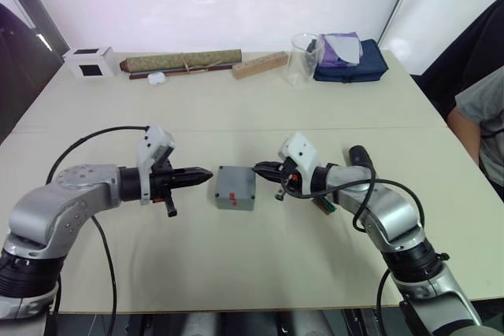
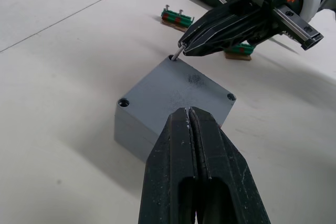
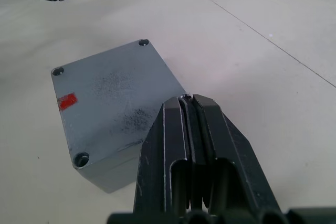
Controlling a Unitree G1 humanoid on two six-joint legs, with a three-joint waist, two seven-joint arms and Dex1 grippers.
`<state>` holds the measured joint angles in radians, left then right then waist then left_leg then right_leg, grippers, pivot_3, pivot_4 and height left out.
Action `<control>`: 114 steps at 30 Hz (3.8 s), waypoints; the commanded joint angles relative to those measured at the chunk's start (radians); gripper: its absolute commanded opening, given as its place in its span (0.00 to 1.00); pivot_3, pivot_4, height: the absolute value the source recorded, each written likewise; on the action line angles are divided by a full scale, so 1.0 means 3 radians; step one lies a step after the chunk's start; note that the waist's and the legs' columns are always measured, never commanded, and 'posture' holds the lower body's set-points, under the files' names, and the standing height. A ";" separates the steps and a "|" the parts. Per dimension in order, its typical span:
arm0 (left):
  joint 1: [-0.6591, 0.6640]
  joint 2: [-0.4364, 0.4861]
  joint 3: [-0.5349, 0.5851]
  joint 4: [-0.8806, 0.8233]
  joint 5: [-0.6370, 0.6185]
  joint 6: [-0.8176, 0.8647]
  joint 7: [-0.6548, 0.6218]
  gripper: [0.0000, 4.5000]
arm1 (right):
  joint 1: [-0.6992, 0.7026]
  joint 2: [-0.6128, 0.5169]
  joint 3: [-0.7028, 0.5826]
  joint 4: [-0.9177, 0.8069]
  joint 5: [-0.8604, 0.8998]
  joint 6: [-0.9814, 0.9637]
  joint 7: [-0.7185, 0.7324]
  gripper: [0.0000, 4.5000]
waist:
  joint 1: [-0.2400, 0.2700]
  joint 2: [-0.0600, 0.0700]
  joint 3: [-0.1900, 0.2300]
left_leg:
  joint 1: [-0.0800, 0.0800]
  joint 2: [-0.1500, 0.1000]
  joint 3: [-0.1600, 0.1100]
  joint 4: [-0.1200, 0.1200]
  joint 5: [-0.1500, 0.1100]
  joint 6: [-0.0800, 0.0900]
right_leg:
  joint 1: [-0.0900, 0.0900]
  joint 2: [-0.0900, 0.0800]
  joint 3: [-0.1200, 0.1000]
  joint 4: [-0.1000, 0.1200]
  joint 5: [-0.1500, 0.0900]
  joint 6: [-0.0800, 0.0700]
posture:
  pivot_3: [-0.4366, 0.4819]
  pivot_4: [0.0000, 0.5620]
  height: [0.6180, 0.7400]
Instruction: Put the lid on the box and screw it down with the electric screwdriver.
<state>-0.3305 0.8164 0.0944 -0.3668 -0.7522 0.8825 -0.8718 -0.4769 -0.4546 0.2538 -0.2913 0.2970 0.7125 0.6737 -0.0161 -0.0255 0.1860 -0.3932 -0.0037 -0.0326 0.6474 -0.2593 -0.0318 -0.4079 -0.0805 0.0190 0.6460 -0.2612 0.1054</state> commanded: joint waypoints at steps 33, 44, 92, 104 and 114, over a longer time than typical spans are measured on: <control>-0.0921 0.0011 -0.0893 -0.0223 0.0375 -0.0571 -0.0940 0.00 | -0.0556 -0.2526 -0.0541 0.0460 0.1452 0.3006 0.0417 0.99 | -0.0008 0.0023 0.0018 | -0.0009 0.0002 0.0005 -0.0005 -0.0002 0.0003 | 0.0000 0.0003 0.0001 -0.0026 -0.0007 -0.0013 | 0.48 0.27 1.00; -0.0858 0.0007 -0.0829 -0.0392 0.0330 -0.0474 -0.0908 0.00 | -0.0801 -0.2286 -0.0161 0.0935 0.1480 0.3006 0.0132 0.99 | -0.0007 0.0030 0.0023 | -0.0030 0.0001 0.0009 0.0004 -0.0002 0.0004 | -0.0010 0.0004 0.0005 -0.0039 0.0007 0.0003 | 0.48 0.27 1.00; -0.0753 -0.0357 -0.0823 0.0782 0.0920 -0.0780 -0.0535 0.00 | -0.0058 0.1001 -0.1099 -0.0553 0.0941 -0.0887 -0.1282 0.47 | -0.0002 0.0037 0.0026 | -0.0068 -0.0006 0.0002 0.0039 0.0009 -0.0011 | -0.0059 0.0006 0.0015 0.0013 0.0030 0.0010 | 0.48 0.27 1.00; -0.0667 -0.0480 -0.0856 0.0777 0.1038 -0.0824 -0.0551 0.00 | 0.0138 0.1414 -0.0671 -0.0371 0.0536 -0.1265 -0.1373 0.47 | -0.0015 0.0037 0.0026 | -0.0067 -0.0003 0.0002 0.0035 0.0009 -0.0011 | -0.0062 0.0009 0.0016 0.0013 0.0030 0.0010 | 0.48 0.27 1.00; -0.0611 -0.0483 -0.0859 0.0806 0.1105 -0.0892 -0.0561 0.00 | 0.0139 0.1277 -0.0737 -0.0510 0.0551 -0.1073 -0.1392 0.47 | -0.0011 0.0037 0.0026 | -0.0067 -0.0003 0.0001 0.0036 0.0009 -0.0011 | -0.0061 0.0009 0.0016 0.0014 0.0030 0.0010 | 0.48 0.27 1.00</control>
<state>-0.5225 0.6652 -0.1755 -0.1068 -0.4251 0.6213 -1.0371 -0.4118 -0.0523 0.0700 -0.3471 0.4318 0.3703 0.2623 -0.0194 -0.0143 0.1937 -0.4132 -0.0045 -0.0323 0.6581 -0.2567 -0.0350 -0.4262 -0.0778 0.0237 0.6502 -0.2522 0.1083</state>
